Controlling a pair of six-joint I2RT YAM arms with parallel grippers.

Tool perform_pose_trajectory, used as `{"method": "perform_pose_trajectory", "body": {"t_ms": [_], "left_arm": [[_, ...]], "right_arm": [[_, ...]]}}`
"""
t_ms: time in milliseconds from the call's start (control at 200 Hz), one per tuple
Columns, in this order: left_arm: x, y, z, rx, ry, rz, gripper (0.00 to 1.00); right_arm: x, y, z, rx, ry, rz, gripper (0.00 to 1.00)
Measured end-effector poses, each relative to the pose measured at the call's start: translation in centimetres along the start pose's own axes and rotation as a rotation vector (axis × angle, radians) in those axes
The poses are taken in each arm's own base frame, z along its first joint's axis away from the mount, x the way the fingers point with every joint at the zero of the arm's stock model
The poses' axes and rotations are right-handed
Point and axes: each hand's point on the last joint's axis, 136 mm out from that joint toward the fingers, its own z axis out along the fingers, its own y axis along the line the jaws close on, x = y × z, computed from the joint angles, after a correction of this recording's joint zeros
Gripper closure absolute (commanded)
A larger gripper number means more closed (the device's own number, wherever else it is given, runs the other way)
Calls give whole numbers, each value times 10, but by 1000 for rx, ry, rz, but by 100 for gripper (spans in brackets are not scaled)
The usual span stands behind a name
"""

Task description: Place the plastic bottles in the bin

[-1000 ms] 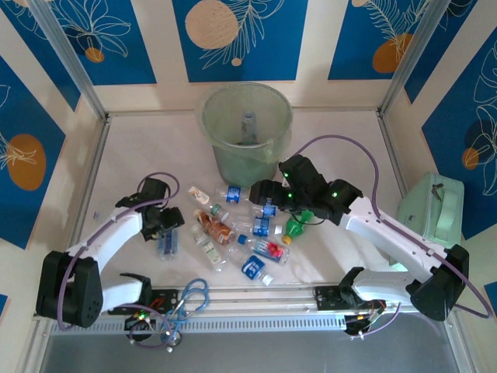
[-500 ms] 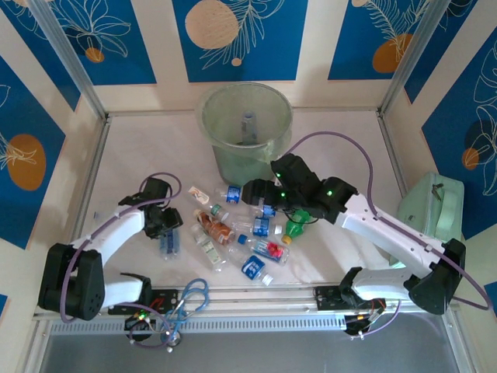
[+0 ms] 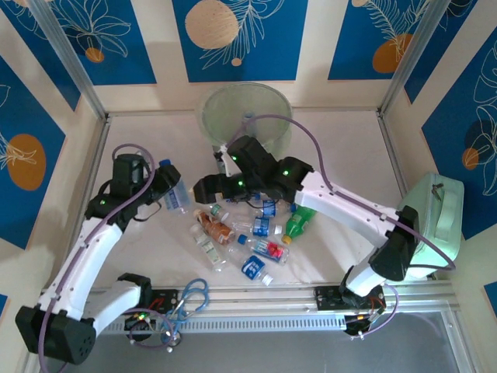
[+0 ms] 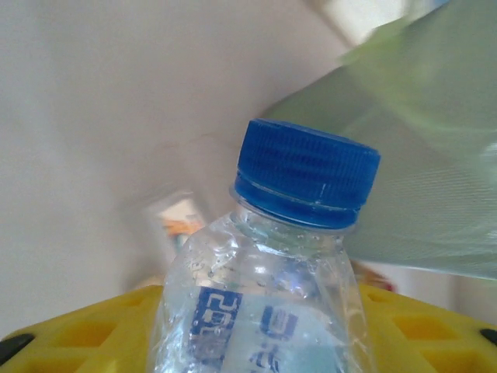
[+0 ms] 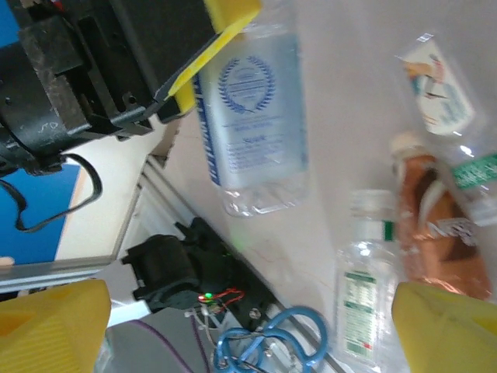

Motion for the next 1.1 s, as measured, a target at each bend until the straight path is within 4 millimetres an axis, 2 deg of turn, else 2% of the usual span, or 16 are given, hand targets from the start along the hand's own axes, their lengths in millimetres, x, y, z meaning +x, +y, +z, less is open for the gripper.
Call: {"method": "perform_pose_trajectory", "body": {"t_ms": [140, 225, 360, 575, 710, 885, 1100], "left_arm": [[-13, -43, -5, 224, -22, -128, 47], [-16, -58, -1, 332, -15, -211, 47], [-17, -71, 7, 447, 22, -317, 48], [-27, -98, 3, 613, 51, -388, 49], [-31, -116, 2, 710, 92, -417, 50], [-36, -136, -9, 829, 126, -414, 51], [-36, -146, -18, 885, 142, -392, 52]], "right_arm": [[-13, 17, -5, -58, -6, -27, 3], [-21, 20, -12, -84, -17, -26, 2], [-34, 17, -18, -112, -38, -8, 1], [-46, 20, -33, -115, -101, -19, 1], [-43, 24, -48, -123, -127, -28, 1], [-42, 20, -46, -128, -120, -10, 0], [-54, 3, -43, -171, -138, 60, 2]]}}
